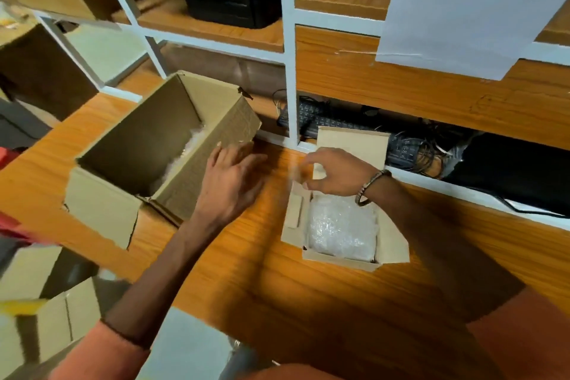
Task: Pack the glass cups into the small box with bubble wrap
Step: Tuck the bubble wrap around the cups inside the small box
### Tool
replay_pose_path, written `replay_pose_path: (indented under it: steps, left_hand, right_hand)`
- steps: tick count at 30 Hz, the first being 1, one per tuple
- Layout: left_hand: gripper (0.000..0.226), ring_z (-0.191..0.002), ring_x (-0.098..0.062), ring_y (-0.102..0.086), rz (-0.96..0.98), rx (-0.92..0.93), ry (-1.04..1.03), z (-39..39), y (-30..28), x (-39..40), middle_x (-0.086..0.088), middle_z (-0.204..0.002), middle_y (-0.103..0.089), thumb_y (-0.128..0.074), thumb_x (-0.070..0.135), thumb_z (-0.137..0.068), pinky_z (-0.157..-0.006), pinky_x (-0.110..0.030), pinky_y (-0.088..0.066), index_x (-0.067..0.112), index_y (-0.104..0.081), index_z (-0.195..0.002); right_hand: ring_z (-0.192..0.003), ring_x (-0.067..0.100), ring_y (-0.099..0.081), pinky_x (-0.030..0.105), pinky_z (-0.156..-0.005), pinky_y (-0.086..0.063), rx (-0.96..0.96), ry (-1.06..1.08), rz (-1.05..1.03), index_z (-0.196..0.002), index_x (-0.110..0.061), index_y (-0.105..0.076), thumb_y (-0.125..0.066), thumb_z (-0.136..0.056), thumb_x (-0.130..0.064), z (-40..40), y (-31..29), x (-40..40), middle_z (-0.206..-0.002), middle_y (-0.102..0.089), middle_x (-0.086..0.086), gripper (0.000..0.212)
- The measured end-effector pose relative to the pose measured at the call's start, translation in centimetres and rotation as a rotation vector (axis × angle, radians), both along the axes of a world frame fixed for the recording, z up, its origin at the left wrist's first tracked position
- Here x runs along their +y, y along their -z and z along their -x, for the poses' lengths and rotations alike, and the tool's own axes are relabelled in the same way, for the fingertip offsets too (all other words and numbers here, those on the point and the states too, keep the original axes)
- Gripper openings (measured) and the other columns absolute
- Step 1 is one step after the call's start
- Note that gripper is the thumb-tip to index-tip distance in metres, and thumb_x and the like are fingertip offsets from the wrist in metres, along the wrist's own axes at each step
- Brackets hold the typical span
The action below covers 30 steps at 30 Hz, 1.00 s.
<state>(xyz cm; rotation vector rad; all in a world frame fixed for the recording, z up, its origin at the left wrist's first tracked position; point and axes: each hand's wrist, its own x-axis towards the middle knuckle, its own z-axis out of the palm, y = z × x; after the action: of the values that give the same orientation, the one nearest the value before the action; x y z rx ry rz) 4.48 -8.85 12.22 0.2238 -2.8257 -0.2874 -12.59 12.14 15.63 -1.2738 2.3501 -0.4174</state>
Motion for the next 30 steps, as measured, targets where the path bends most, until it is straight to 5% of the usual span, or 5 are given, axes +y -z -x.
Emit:
replay_pose_path:
  steps: [3, 10, 15, 23, 30]
  left_hand:
    - [0.057, -0.148, -0.031, -0.043, 0.044, 0.060, -0.087, -3.1, -2.2, -5.2, -0.011, -0.155, -0.052, -0.054, 0.053, -0.097, -0.128, -0.057, -0.018, 0.022, -0.061, -0.145]
    - [0.057, -0.138, -0.037, -0.053, 0.004, 0.114, -0.362, -9.6, -3.3, -17.0, -0.012, -0.143, -0.062, -0.056, 0.054, -0.095, -0.118, -0.061, -0.034, 0.017, -0.065, -0.138]
    - [0.081, -0.164, -0.026, -0.018, -0.078, -0.006, -0.387, -11.3, -2.0, -20.7, -0.010, -0.169, -0.038, -0.041, 0.067, -0.094, -0.133, -0.054, -0.002, 0.020, -0.046, -0.159]
    - [0.065, -0.140, -0.030, -0.054, -0.348, 0.114, -0.478, -11.8, -2.4, -23.1, -0.003, -0.161, -0.048, -0.057, 0.045, -0.096, -0.111, -0.047, -0.050, 0.022, -0.048, -0.156]
    - [0.052, -0.121, -0.023, -0.072, -0.341, 0.196, -0.408, -12.3, -2.2, -25.8, 0.002, -0.141, -0.071, -0.064, 0.014, -0.088, -0.097, -0.038, -0.059, 0.023, -0.071, -0.139]
  right_hand:
    - [-0.127, 0.019, -0.059, 0.040, -0.105, -0.049, 0.038, -0.030, 0.116, -0.136, -0.028, -0.068, -0.075, -0.095, -0.041, -1.3, -2.0, -5.5, -0.137, -0.063, 0.000, 0.044]
    - [-0.122, 0.018, -0.061, 0.029, -0.088, -0.041, 0.177, -0.138, 0.303, -0.127, -0.031, -0.073, -0.072, -0.095, -0.045, -4.3, -6.2, -19.8, -0.132, -0.068, -0.004, 0.034]
    - [-0.124, 0.024, -0.064, 0.037, -0.097, -0.053, 0.203, -0.233, 0.053, -0.133, -0.027, -0.070, -0.079, -0.089, -0.041, -5.0, -4.6, -29.2, -0.133, -0.070, 0.002, 0.047]
    - [-0.130, 0.029, -0.061, 0.042, -0.097, -0.056, 0.485, -0.568, -0.586, -0.150, -0.021, -0.057, -0.089, -0.082, -0.043, -6.5, 3.6, -38.6, -0.144, -0.062, 0.005, 0.079]
    - [-0.104, 0.030, -0.066, 0.038, -0.081, -0.055, 0.542, -0.627, -0.794, -0.126, -0.009, -0.067, -0.070, -0.099, -0.030, -6.2, 6.1, -38.7, -0.128, -0.069, 0.009, 0.034]
